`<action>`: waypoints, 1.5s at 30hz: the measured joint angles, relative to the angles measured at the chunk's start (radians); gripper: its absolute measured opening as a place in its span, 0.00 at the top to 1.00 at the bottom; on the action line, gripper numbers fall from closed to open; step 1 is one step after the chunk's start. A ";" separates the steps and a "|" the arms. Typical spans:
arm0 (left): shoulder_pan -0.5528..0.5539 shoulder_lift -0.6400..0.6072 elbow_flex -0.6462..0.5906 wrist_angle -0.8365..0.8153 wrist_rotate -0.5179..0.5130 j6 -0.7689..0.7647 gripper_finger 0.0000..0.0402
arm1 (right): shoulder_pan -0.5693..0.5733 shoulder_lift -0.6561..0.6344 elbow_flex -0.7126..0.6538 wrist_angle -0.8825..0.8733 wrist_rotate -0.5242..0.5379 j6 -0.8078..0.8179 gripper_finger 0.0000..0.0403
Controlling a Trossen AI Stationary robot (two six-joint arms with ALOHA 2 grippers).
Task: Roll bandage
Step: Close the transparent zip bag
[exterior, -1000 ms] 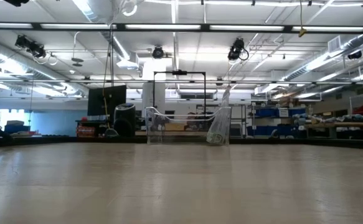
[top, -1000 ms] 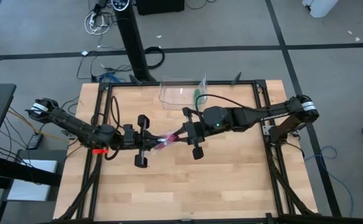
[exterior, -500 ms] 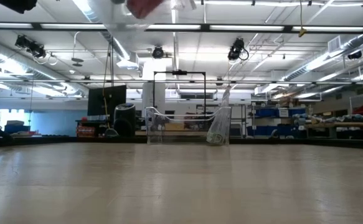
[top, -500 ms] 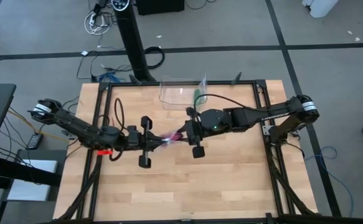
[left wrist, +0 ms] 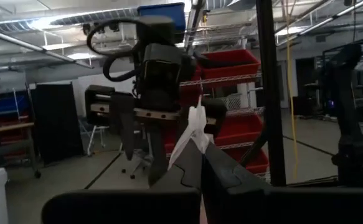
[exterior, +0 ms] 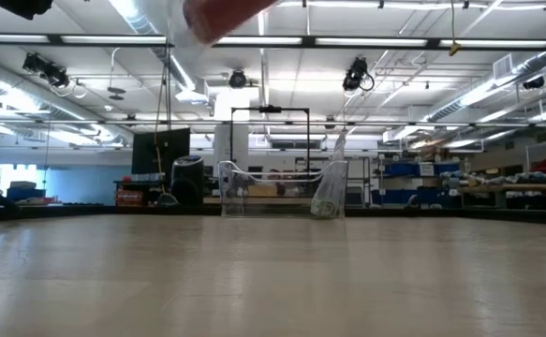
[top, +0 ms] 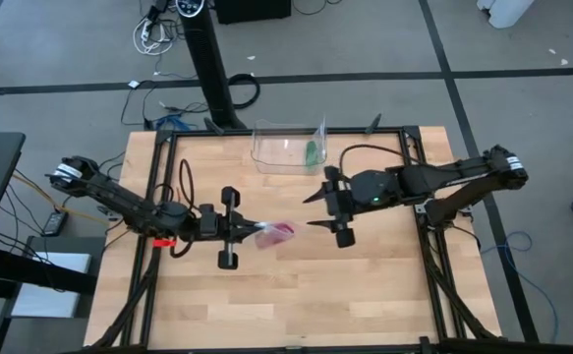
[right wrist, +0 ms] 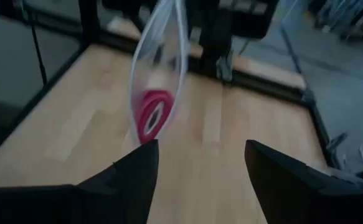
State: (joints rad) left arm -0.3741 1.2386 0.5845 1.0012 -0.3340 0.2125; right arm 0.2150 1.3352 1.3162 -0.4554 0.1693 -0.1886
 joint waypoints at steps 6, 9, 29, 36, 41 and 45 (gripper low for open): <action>-0.006 0.000 -0.103 0.199 0.001 0.041 1.00 | 0.000 -0.156 -0.229 0.279 -0.015 0.002 0.42; -0.006 0.000 -0.199 0.409 0.041 0.041 1.00 | -0.002 -0.217 -0.397 0.516 -0.066 0.013 0.41; 0.008 0.144 -0.120 0.547 0.252 0.114 1.00 | -0.033 0.158 -0.685 1.573 -0.204 0.212 0.55; 0.008 0.145 -0.120 0.545 0.253 0.117 1.00 | -0.028 0.209 -0.649 1.642 -0.169 0.211 0.65; 0.008 0.145 -0.121 0.542 0.253 0.101 1.00 | -0.014 0.215 -0.645 1.681 -0.163 0.177 0.94; 0.008 0.145 -0.123 0.531 0.232 0.101 0.99 | -0.005 0.213 -0.645 1.677 -0.163 0.169 0.97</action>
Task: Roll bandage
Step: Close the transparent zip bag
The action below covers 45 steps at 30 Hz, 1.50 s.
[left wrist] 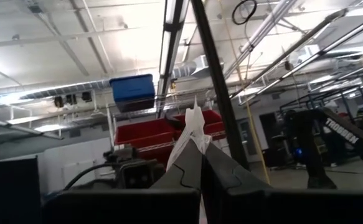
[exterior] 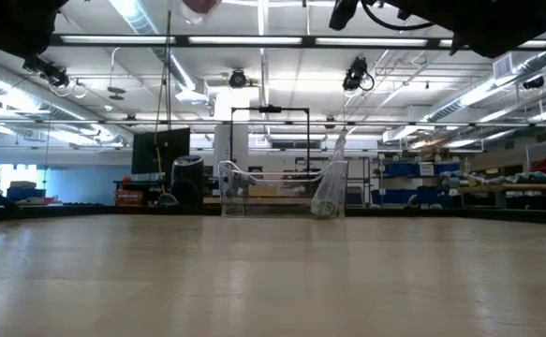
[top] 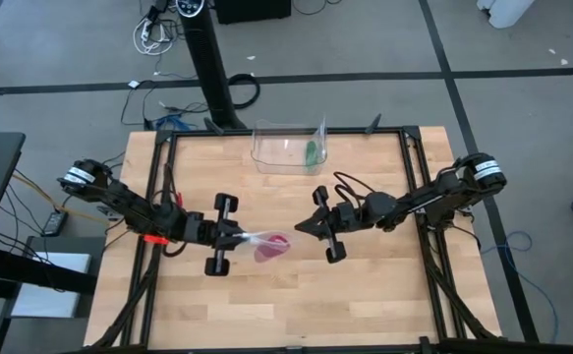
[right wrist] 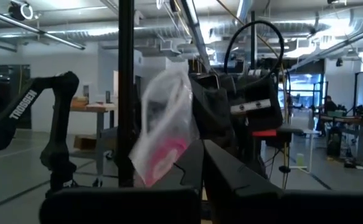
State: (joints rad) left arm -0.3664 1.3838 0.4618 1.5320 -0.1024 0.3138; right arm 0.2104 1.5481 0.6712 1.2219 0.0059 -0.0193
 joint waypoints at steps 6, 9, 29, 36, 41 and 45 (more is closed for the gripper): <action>0.000 0.000 0.000 -0.015 -0.047 0.001 0.99 | 0.009 -0.031 0.000 -0.031 0.001 -0.009 0.97; 0.000 0.000 0.000 0.011 -0.054 0.028 0.99 | 0.010 -0.080 0.000 -0.127 0.046 -0.006 0.93; 0.052 0.000 0.000 -0.498 -0.293 -0.124 1.00 | 0.053 -0.056 0.520 -1.291 0.260 -0.070 0.70; 0.052 0.000 0.000 -0.520 -0.289 -0.142 1.00 | 0.029 0.043 0.630 -1.387 0.255 -0.079 0.67; 0.052 0.000 0.032 -0.590 -0.289 -0.147 1.00 | 0.007 0.070 0.661 -1.401 0.229 -0.080 0.68; 0.052 0.000 0.100 -0.711 -0.289 -0.140 1.00 | -0.012 0.070 0.664 -1.407 0.172 -0.063 0.71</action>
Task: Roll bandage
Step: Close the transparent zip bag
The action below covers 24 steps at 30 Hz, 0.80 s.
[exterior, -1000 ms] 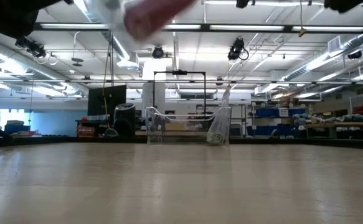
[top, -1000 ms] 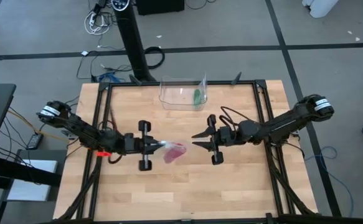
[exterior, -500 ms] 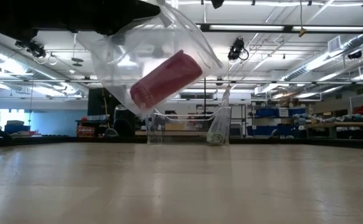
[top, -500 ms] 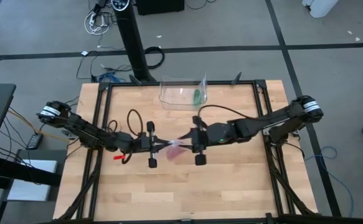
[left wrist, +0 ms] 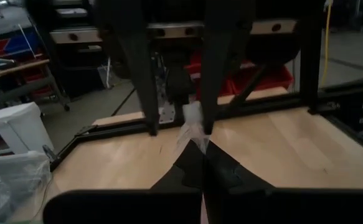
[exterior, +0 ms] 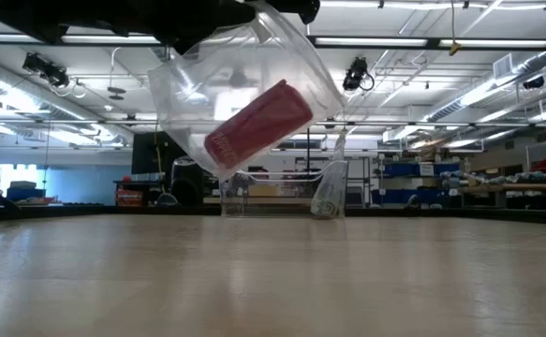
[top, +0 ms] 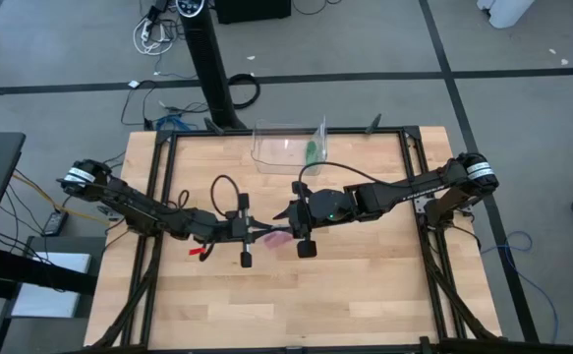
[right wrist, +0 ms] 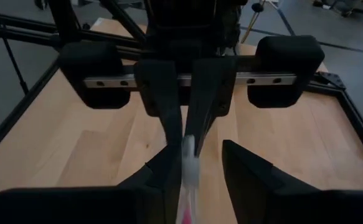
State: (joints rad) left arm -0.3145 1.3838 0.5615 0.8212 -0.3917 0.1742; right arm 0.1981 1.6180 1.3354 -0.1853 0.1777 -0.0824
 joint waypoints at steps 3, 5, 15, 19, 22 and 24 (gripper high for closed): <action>0.000 0.000 0.037 -0.054 0.000 0.018 1.00 | -0.004 -0.001 0.000 -0.005 -0.017 0.002 0.75; 0.000 0.000 0.047 -0.063 -0.001 0.032 1.00 | -0.004 -0.001 0.000 -0.009 -0.025 0.003 0.79; 0.000 0.000 0.054 -0.083 -0.004 0.024 1.00 | 0.011 -0.038 0.000 -0.074 -0.024 0.007 0.89; 0.000 0.000 0.052 -0.103 -0.005 0.023 1.00 | 0.011 -0.056 0.000 -0.111 -0.024 0.036 0.82; 0.000 0.000 0.052 -0.102 -0.005 0.021 1.00 | 0.010 -0.054 0.000 -0.135 -0.026 0.046 0.76; 0.000 0.000 0.052 -0.104 -0.005 0.018 1.00 | 0.007 -0.055 0.000 -0.137 -0.047 0.053 0.73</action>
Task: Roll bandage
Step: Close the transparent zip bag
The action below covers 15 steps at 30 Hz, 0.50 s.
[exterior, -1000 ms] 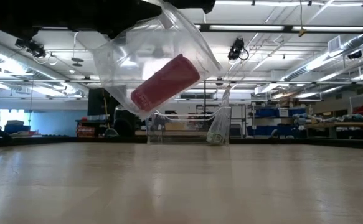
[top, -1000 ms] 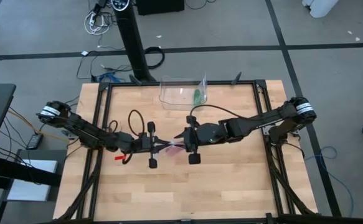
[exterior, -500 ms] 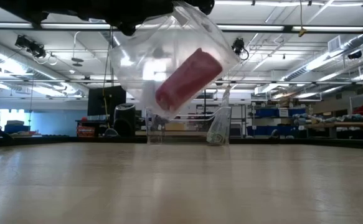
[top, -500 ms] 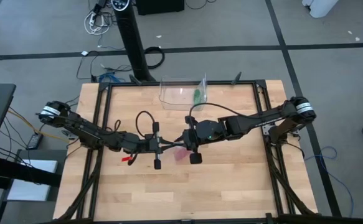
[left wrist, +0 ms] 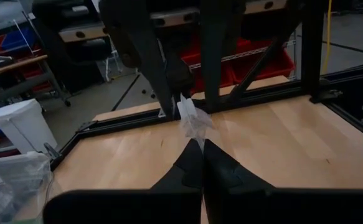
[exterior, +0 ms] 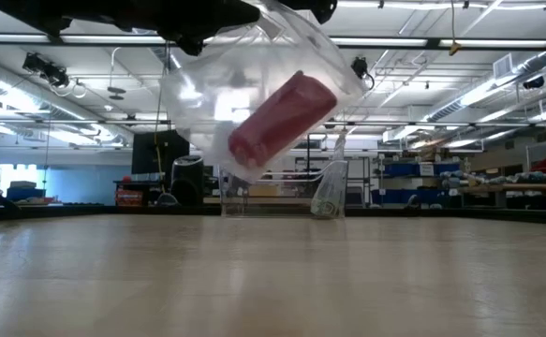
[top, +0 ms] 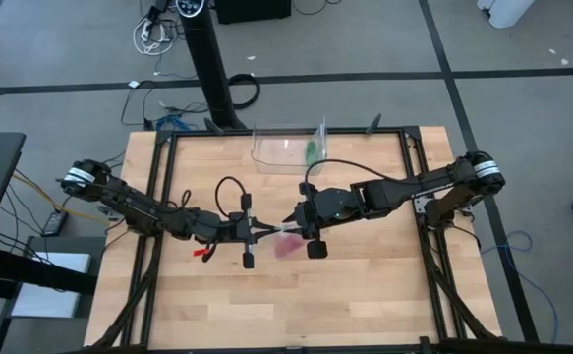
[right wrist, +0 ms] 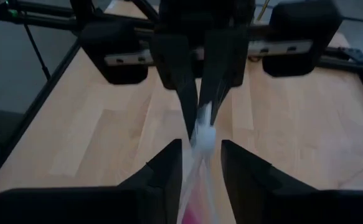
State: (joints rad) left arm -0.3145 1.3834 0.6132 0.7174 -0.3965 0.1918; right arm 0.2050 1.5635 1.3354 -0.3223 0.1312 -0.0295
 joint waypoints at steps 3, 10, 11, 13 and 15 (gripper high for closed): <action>0.000 0.000 0.000 0.001 0.000 -0.003 1.00 | 0.000 0.000 0.000 -0.007 -0.005 0.005 0.73; 0.000 0.000 0.000 -0.005 0.000 -0.013 1.00 | -0.016 0.003 0.000 0.013 -0.078 0.011 0.81; 0.000 0.000 0.000 -0.005 0.000 -0.013 1.00 | -0.018 0.003 0.000 0.012 -0.079 0.011 0.83; 0.000 0.000 0.000 -0.006 -0.001 -0.014 1.00 | -0.021 0.004 0.000 0.012 -0.080 0.011 0.86; 0.000 0.000 0.000 -0.006 -0.002 -0.014 1.00 | -0.022 0.004 0.000 0.012 -0.078 0.011 0.88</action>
State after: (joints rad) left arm -0.3141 1.3834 0.6132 0.7116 -0.3981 0.1782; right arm 0.1829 1.5677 1.3354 -0.3100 0.0527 -0.0182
